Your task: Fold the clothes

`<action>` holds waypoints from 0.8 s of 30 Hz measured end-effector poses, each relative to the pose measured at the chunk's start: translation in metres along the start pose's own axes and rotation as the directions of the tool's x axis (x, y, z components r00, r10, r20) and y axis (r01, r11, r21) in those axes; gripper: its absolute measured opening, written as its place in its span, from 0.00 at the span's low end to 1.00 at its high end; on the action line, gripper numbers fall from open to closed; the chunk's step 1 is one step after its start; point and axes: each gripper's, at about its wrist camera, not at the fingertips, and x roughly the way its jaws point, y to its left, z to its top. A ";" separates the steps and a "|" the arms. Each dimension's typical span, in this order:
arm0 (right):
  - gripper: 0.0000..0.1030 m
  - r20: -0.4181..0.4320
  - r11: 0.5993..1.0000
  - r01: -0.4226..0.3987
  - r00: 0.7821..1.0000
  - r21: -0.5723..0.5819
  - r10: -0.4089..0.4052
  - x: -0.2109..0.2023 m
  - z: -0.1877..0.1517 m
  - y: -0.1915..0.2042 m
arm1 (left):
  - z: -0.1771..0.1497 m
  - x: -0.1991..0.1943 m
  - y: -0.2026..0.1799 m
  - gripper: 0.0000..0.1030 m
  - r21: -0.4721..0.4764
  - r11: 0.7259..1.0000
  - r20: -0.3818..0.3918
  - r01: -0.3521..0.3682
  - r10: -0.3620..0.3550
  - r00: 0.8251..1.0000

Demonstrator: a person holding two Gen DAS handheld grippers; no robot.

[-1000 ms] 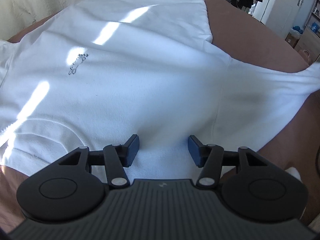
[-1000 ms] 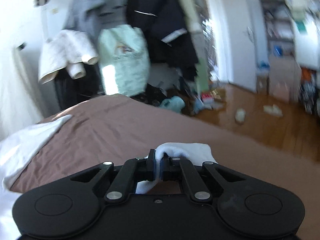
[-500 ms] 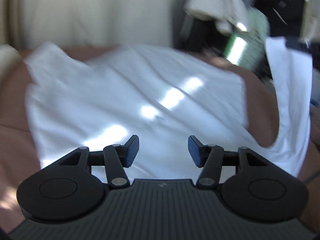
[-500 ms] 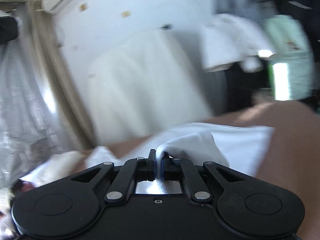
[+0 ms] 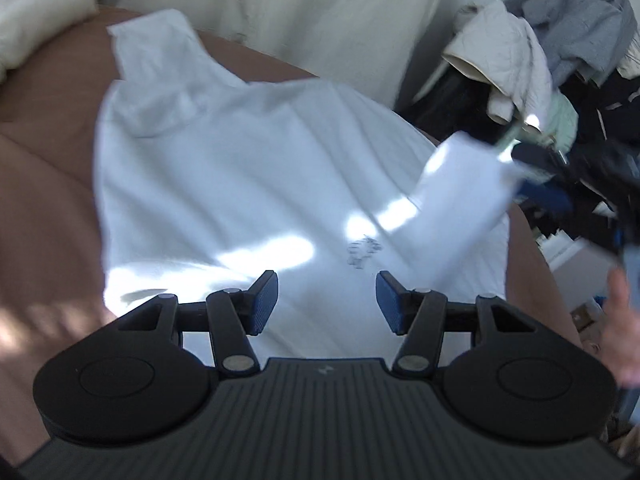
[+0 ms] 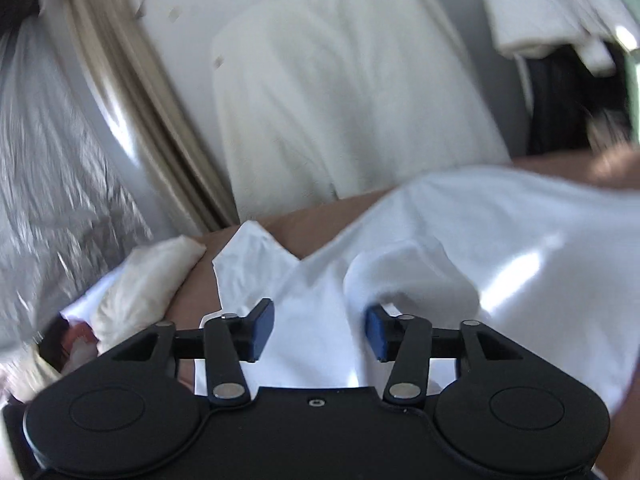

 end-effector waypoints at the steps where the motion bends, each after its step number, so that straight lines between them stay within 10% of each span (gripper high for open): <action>1: 0.59 0.009 0.999 -0.015 1.000 0.033 0.015 -0.010 -0.004 -0.015 | 0.000 0.005 -0.008 0.52 0.031 1.000 0.006 -0.001 0.000 1.000; 11: 0.59 -0.127 0.999 0.040 0.991 -0.010 -0.041 -0.046 -0.041 -0.066 | -0.015 0.029 -0.047 0.54 0.184 0.983 -0.008 -0.018 0.020 1.000; 17: 0.59 -0.315 0.998 0.015 0.949 0.064 0.006 -0.005 -0.089 -0.078 | -0.020 0.031 -0.024 0.54 0.119 0.991 -0.019 -0.059 0.062 0.998; 24: 0.61 -0.332 0.992 -0.126 0.935 0.010 0.122 -0.009 -0.122 -0.058 | -0.026 0.027 -0.018 0.54 0.059 0.998 -0.031 -0.012 0.014 0.999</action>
